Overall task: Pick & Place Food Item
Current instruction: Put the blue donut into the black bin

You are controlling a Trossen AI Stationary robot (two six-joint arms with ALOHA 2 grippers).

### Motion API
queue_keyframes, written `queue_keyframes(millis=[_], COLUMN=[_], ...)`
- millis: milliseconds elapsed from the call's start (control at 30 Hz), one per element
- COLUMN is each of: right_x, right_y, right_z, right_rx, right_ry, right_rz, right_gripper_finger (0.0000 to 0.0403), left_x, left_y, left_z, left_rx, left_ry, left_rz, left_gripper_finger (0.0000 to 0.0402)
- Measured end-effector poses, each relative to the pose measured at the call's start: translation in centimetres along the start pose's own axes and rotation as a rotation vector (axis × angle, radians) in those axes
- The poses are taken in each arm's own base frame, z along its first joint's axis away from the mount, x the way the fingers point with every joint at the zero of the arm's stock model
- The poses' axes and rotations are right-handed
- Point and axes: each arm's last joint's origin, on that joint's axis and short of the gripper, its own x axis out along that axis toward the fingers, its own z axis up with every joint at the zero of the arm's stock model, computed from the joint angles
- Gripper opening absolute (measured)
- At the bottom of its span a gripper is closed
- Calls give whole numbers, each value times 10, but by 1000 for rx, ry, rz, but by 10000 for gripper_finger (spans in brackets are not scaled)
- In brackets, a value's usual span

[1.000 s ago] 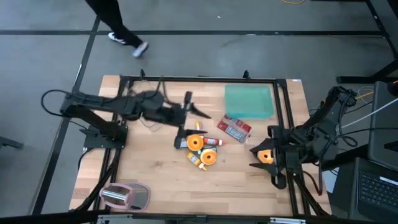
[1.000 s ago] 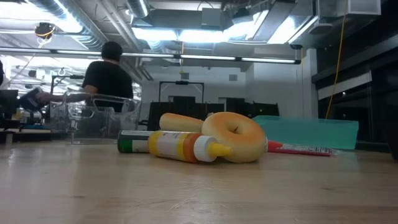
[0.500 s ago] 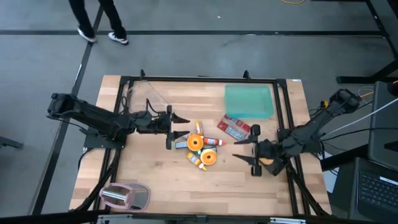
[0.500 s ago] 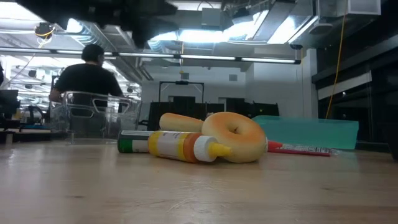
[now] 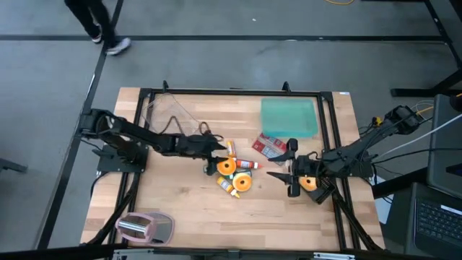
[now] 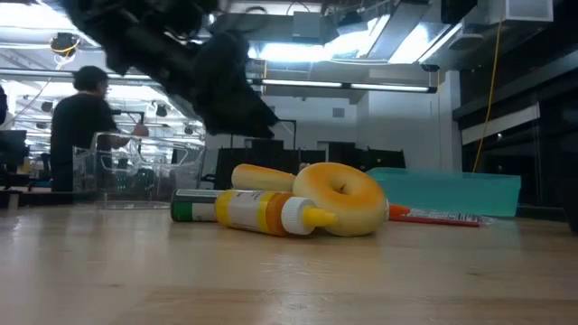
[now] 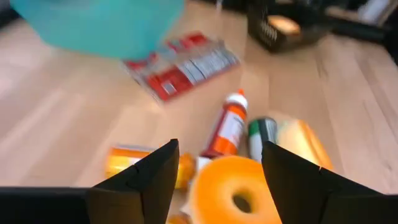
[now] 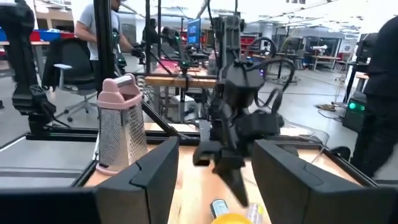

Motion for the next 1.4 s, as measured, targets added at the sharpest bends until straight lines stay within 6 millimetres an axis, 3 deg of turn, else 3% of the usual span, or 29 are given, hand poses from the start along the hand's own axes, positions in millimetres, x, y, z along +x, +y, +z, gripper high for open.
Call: queue_keyframes(millis=[167, 333, 733, 1133, 1233, 1400], right_x=[0, 0, -2, -2, -2, -2], right_y=[0, 0, 4, 4, 4, 4], right_z=[-3, -5, -6, -6, -6, -6], right_rx=[5, 23, 22, 29, 30, 30], right_ry=[30, 47, 54, 55, 60, 60], right_rz=[2, 2, 19, 20, 20, 20], right_gripper_finger=[200, 200, 200, 201, 201, 201], left_x=[18, 20, 20, 35, 35, 35], left_y=[-10, -13, -9, -10, -9, -10], left_z=[6, 9, 3, -8, -9, -7], left_rx=[24, 49, 34, 8, 12, 32], left_ry=[149, 245, 301, 332, 330, 311], left_rz=[17, 79, 141, 97, 118, 114], left_gripper_finger=[223, 223, 223, 220, 198, 115])
